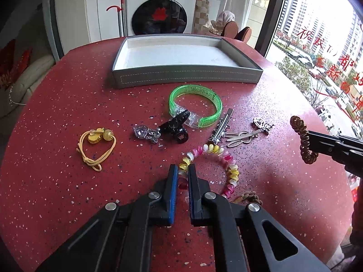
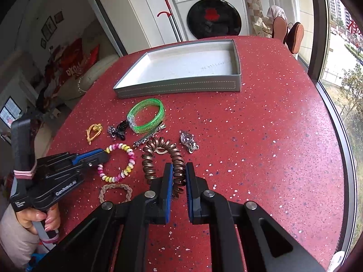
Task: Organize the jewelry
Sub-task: 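Carry both bracelets into the white tray and lower them onto its floor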
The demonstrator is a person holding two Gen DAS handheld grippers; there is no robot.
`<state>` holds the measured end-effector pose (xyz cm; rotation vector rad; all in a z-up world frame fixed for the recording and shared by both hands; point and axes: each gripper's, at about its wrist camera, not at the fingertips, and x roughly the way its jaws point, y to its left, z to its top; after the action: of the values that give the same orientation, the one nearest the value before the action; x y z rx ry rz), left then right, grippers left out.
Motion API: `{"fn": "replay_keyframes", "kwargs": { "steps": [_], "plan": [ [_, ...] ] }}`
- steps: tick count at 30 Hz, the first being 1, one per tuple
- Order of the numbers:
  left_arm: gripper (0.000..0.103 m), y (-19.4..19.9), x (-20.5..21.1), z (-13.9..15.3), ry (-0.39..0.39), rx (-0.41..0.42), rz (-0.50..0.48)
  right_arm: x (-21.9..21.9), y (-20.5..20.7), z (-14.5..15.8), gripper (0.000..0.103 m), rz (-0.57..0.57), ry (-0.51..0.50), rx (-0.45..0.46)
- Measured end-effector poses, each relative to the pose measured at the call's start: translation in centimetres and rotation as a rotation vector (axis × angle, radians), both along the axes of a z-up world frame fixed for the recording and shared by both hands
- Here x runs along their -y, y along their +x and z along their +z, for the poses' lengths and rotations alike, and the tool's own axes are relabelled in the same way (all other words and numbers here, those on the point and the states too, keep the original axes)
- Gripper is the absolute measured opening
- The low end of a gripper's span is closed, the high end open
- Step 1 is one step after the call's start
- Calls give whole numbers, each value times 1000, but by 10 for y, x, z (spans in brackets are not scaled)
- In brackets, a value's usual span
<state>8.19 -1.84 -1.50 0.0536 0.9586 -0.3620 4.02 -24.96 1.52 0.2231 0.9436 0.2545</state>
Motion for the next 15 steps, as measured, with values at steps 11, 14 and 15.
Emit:
{"fn": "replay_keyframes", "kwargs": {
  "steps": [11,14,15],
  "plan": [
    [26,17,-6,57,-91,100,34,8,45,30,12,-8,10,35],
    [26,38,-2,66,-83,115,54,12,72,38,12,-10,19,40],
    [26,47,-1,69,-83,119,62,14,81,40,12,-12,21,40]
  ]
}}
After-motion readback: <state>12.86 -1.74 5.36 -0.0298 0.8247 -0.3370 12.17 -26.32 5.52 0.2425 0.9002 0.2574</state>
